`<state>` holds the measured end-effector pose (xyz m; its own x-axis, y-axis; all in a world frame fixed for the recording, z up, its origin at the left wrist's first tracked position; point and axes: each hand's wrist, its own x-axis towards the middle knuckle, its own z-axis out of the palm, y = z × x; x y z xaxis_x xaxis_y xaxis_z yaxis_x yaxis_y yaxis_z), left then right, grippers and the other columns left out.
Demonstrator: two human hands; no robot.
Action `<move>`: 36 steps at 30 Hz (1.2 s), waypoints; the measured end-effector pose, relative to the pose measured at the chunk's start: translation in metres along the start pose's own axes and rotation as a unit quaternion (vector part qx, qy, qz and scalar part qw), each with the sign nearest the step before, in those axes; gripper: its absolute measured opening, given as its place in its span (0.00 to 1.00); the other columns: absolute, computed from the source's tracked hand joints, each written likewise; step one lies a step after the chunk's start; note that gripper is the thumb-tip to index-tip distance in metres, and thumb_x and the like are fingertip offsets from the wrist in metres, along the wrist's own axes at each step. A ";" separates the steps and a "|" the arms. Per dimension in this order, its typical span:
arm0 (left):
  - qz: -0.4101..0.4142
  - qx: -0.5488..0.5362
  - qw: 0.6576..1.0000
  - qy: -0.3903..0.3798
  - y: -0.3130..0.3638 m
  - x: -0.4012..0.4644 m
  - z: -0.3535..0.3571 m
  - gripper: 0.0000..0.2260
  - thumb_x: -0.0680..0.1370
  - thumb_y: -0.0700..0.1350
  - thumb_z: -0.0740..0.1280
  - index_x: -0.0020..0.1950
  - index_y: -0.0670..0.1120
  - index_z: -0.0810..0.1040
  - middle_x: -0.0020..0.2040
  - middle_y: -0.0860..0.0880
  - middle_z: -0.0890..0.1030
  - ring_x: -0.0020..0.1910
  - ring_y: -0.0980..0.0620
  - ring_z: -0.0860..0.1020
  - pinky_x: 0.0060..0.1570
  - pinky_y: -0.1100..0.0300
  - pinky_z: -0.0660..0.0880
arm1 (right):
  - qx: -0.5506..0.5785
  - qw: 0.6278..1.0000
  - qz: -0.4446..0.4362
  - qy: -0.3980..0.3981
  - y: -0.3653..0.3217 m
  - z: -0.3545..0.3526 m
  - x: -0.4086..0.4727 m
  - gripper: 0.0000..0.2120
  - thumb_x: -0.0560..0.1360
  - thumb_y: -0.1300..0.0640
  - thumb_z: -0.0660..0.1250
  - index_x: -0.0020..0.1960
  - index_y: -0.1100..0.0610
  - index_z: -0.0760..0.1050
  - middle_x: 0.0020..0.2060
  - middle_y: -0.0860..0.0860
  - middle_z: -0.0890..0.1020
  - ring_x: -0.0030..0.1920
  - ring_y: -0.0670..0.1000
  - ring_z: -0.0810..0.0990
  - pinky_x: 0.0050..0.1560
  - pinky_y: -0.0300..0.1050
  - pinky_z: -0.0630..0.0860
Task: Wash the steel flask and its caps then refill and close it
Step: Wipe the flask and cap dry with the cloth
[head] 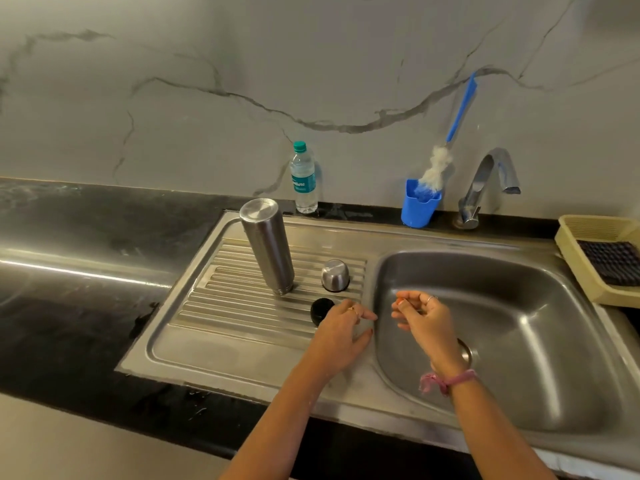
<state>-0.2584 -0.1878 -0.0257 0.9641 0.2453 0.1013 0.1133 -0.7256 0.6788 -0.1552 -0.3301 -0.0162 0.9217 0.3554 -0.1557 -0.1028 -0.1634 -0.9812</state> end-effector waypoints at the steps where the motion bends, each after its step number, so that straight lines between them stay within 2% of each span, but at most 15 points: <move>1: 0.014 0.008 1.000 0.010 -0.002 0.001 -0.006 0.12 0.77 0.42 0.69 0.61 0.46 0.80 0.58 0.48 0.76 0.58 0.47 0.76 0.61 0.51 0.74 | 0.001 1.000 0.000 0.006 0.000 0.003 0.000 0.06 0.78 0.62 0.65 0.51 0.54 0.78 0.41 0.50 0.84 0.42 0.48 0.84 0.44 0.44 0.81; 5: 0.055 0.021 0.996 0.068 -0.012 0.002 -0.028 0.11 0.76 0.41 0.68 0.58 0.43 0.81 0.54 0.46 0.77 0.54 0.44 0.77 0.58 0.51 0.74 | 0.017 0.999 -0.002 0.033 0.002 0.014 -0.001 0.06 0.78 0.62 0.65 0.51 0.55 0.79 0.41 0.51 0.84 0.41 0.48 0.84 0.42 0.42 0.80; 9: 0.087 0.006 0.989 0.120 -0.009 -0.001 -0.052 0.09 0.77 0.39 0.68 0.57 0.44 0.81 0.51 0.54 0.72 0.52 0.53 0.73 0.56 0.62 0.70 | 0.040 0.998 0.002 0.044 0.005 0.025 -0.002 0.05 0.78 0.62 0.65 0.51 0.56 0.79 0.41 0.53 0.84 0.41 0.50 0.84 0.43 0.43 0.80; 12: 0.107 0.033 0.981 0.158 -0.009 0.004 -0.076 0.10 0.77 0.42 0.67 0.58 0.42 0.80 0.54 0.48 0.76 0.54 0.50 0.75 0.57 0.58 0.72 | 0.055 0.997 0.002 0.045 0.005 0.035 -0.003 0.06 0.78 0.62 0.65 0.49 0.54 0.79 0.40 0.53 0.84 0.41 0.50 0.83 0.43 0.43 0.80; 15: 0.099 0.054 0.967 0.227 -0.008 0.012 -0.107 0.15 0.77 0.43 0.70 0.63 0.43 0.77 0.59 0.44 0.75 0.59 0.51 0.71 0.59 0.56 0.71 | 0.061 0.997 -0.002 0.039 0.004 0.045 -0.005 0.07 0.78 0.62 0.65 0.48 0.52 0.79 0.41 0.53 0.84 0.42 0.50 0.83 0.43 0.41 0.80; 19: 0.036 0.051 0.950 0.306 -0.018 0.025 -0.145 0.27 0.74 0.45 0.75 0.70 0.42 0.70 0.67 0.40 0.69 0.63 0.57 0.58 0.62 0.53 0.65 | 0.054 0.998 -0.009 0.029 0.004 0.056 -0.005 0.06 0.78 0.61 0.65 0.49 0.52 0.79 0.41 0.54 0.84 0.43 0.52 0.83 0.46 0.45 0.80; 21: 0.020 0.066 0.941 0.330 -0.025 0.032 -0.158 0.32 0.72 0.47 0.77 0.72 0.41 0.68 0.68 0.38 0.67 0.62 0.58 0.57 0.64 0.51 0.64 | 0.054 0.998 -0.013 0.025 0.003 0.060 -0.006 0.06 0.78 0.62 0.65 0.50 0.53 0.79 0.41 0.53 0.84 0.43 0.51 0.83 0.46 0.44 0.80; 24: -0.045 0.045 0.952 0.300 -0.031 0.041 -0.170 0.40 0.72 0.50 0.77 0.77 0.42 0.59 0.73 0.39 0.61 0.72 0.45 0.57 0.71 0.48 0.61 | 0.061 0.998 -0.014 0.025 0.000 0.064 -0.008 0.06 0.78 0.63 0.65 0.50 0.55 0.78 0.41 0.53 0.84 0.42 0.49 0.83 0.42 0.37 0.79; 25: -0.070 0.030 0.957 0.282 -0.032 0.043 -0.173 0.43 0.72 0.51 0.77 0.79 0.43 0.56 0.75 0.40 0.59 0.74 0.43 0.56 0.73 0.47 0.60 | 0.060 0.998 -0.014 0.025 0.000 0.066 -0.008 0.06 0.78 0.63 0.65 0.50 0.55 0.78 0.41 0.54 0.84 0.42 0.49 0.82 0.40 0.35 0.79; 29: -0.124 -0.033 0.962 0.243 -0.041 0.050 -0.174 0.48 0.71 0.52 0.78 0.80 0.45 0.50 0.77 0.43 0.57 0.76 0.43 0.56 0.74 0.46 0.59 | 0.055 0.998 -0.010 0.024 0.000 0.070 -0.010 0.06 0.78 0.63 0.65 0.50 0.54 0.78 0.42 0.53 0.84 0.42 0.49 0.82 0.40 0.34 0.78; 33: -0.161 -0.108 0.951 0.239 -0.049 0.051 -0.170 0.51 0.68 0.50 0.80 0.80 0.45 0.50 0.77 0.45 0.61 0.76 0.45 0.61 0.74 0.47 0.63 | 0.053 0.998 -0.006 0.026 0.000 0.073 -0.010 0.06 0.78 0.62 0.65 0.49 0.53 0.77 0.42 0.53 0.84 0.43 0.49 0.82 0.41 0.36 0.78; 36: -0.177 -0.140 0.945 0.235 -0.051 0.052 -0.168 0.49 0.68 0.49 0.80 0.80 0.46 0.53 0.75 0.45 0.67 0.73 0.46 0.67 0.72 0.48 0.68 | 0.052 0.998 0.000 0.027 0.002 0.073 -0.009 0.05 0.78 0.62 0.65 0.52 0.55 0.78 0.43 0.53 0.84 0.43 0.49 0.82 0.42 0.36 0.78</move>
<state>-0.2544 -0.0300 0.0671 0.6568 0.7475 0.0993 0.2770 -0.3617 0.8902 -0.1914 -0.2664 -0.0247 0.9399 0.3055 -0.1525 -0.1387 -0.0666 -0.9881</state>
